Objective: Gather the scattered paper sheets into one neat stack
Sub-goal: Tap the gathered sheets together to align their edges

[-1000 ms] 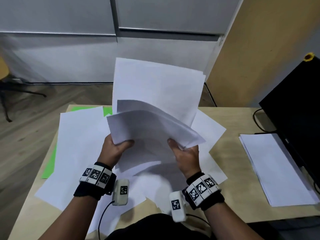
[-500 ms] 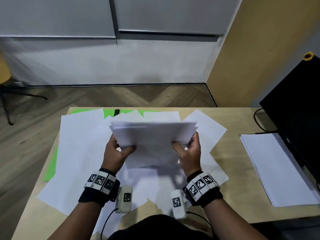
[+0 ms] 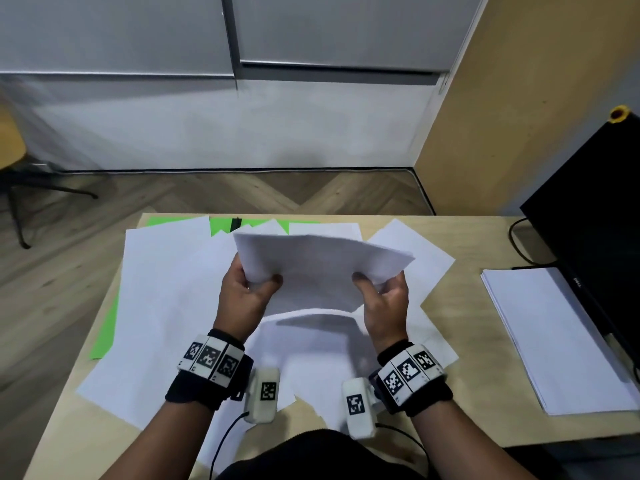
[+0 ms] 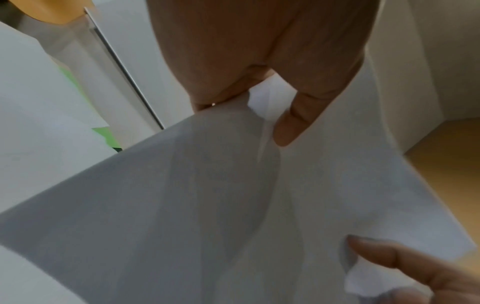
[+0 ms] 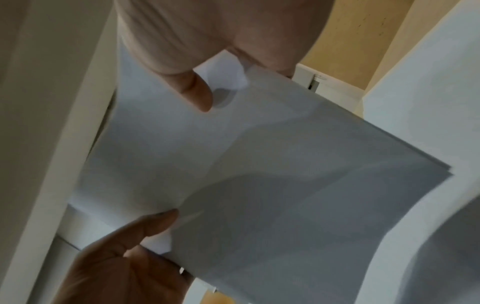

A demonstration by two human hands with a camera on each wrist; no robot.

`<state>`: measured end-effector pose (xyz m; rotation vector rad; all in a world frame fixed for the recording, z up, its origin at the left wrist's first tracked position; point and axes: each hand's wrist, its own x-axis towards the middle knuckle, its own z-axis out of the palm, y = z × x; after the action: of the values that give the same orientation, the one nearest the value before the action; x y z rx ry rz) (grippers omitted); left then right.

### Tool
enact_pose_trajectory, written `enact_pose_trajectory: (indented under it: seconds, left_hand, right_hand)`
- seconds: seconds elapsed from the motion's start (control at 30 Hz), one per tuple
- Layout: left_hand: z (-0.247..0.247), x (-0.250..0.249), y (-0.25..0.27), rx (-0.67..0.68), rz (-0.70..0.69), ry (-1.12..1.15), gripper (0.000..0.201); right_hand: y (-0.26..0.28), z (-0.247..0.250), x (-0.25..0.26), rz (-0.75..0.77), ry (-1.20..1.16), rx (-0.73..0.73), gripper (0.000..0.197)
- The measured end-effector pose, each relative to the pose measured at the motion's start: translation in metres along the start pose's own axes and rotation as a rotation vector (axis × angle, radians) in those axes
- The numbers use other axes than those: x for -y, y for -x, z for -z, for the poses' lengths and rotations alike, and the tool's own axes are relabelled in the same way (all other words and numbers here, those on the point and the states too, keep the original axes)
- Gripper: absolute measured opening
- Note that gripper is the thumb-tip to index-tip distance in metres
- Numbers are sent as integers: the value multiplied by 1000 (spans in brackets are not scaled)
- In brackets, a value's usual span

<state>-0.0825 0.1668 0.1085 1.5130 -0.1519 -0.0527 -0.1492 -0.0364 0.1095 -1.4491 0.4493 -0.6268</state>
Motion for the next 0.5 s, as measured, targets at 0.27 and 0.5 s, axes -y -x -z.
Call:
enact_pose_trajectory:
  seconds: [0.27, 0.5]
  left_hand:
    - [-3, 21, 4, 48, 196, -89, 26]
    - [-4, 37, 7, 51, 308, -120, 32]
  right_hand:
    - [-1, 8, -21, -122, 209, 87, 41]
    - [3, 18, -38, -197, 228, 119, 41]
